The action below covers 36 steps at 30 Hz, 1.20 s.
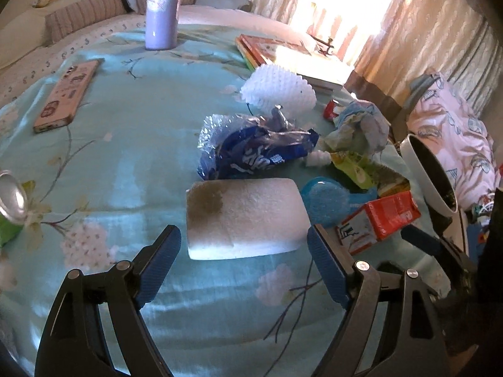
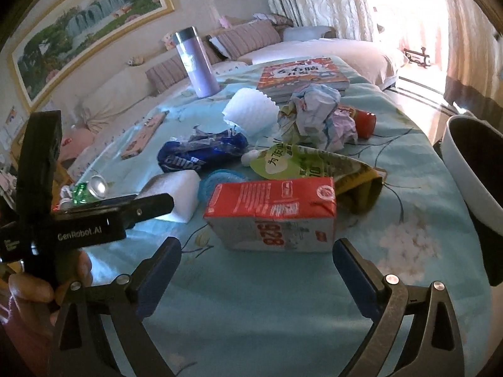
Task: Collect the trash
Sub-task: 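Grasp the white milk carton with the right tool while the left grasps the white foam block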
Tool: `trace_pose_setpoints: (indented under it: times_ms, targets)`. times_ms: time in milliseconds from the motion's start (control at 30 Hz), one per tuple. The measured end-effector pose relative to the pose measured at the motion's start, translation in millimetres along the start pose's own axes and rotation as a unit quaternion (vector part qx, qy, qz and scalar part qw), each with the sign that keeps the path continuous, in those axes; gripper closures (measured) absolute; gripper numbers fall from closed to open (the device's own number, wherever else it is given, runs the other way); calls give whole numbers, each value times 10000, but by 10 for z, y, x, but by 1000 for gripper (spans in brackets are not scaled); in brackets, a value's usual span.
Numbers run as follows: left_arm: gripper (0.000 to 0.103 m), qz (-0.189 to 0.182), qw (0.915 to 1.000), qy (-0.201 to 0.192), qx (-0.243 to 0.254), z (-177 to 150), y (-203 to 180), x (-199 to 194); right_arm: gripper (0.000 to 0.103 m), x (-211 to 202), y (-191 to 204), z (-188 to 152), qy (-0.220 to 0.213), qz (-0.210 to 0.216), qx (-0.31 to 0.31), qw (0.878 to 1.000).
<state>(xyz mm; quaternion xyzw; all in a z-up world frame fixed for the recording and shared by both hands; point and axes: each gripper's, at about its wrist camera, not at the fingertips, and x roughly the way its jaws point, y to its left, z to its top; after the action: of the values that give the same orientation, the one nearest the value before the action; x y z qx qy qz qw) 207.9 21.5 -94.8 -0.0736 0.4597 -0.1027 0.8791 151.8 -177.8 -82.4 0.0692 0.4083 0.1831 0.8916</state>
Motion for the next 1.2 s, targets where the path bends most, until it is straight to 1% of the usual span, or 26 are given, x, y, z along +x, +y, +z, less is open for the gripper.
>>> trace_pose_setpoints:
  times_ms: [100, 200, 233, 300, 467, 600, 633, 667, 700, 767, 900, 1000, 1200]
  targets:
    - [18, -23, 9999, 25, 94, -4, 4, 47, 4, 81, -9, 42, 21, -167, 30, 9999]
    - [19, -16, 9998, -19, 208, -24, -17, 45, 4, 136, -31, 58, 45, -241, 64, 9997]
    - [23, -19, 9997, -44, 231, -32, -22, 37, 5, 148, -42, 57, 56, -251, 82, 9996]
    - [26, -19, 9995, -105, 290, -41, -32, 18, 8, 144, -74, 51, 39, -209, 145, 9997]
    - [31, 79, 9988, -231, 413, -72, -97, -64, 10, 38, -76, 47, -149, -325, 43, 9994]
    - [34, -47, 9986, -323, 419, -103, -166, -187, 10, -73, -145, 32, -235, -278, 140, 9992]
    - [38, -57, 9984, -364, 440, -114, -200, -229, 10, -105, -168, 26, -261, -264, 167, 9992]
    - [57, -87, 9982, -385, 452, -118, -226, -251, 10, -141, -193, 24, -288, -248, 201, 9991]
    - [68, -185, 9982, -314, 468, -122, -259, -264, 10, -174, -217, 15, -307, -233, 226, 9990]
    - [68, -360, 9982, -220, 419, -131, -299, -264, 10, -261, -280, -8, -363, -219, 291, 9987]
    - [69, -271, 9980, -181, 537, -178, -427, -235, 11, -399, -412, -41, -447, -208, 428, 9979]
    - [72, -338, 9976, -197, 563, -208, -480, -259, 11, -502, -535, -79, -513, -239, 565, 9968]
    - [75, -467, 9956, -405, 708, -225, -648, -416, 11, -686, -692, -121, -677, -255, 748, 9946]
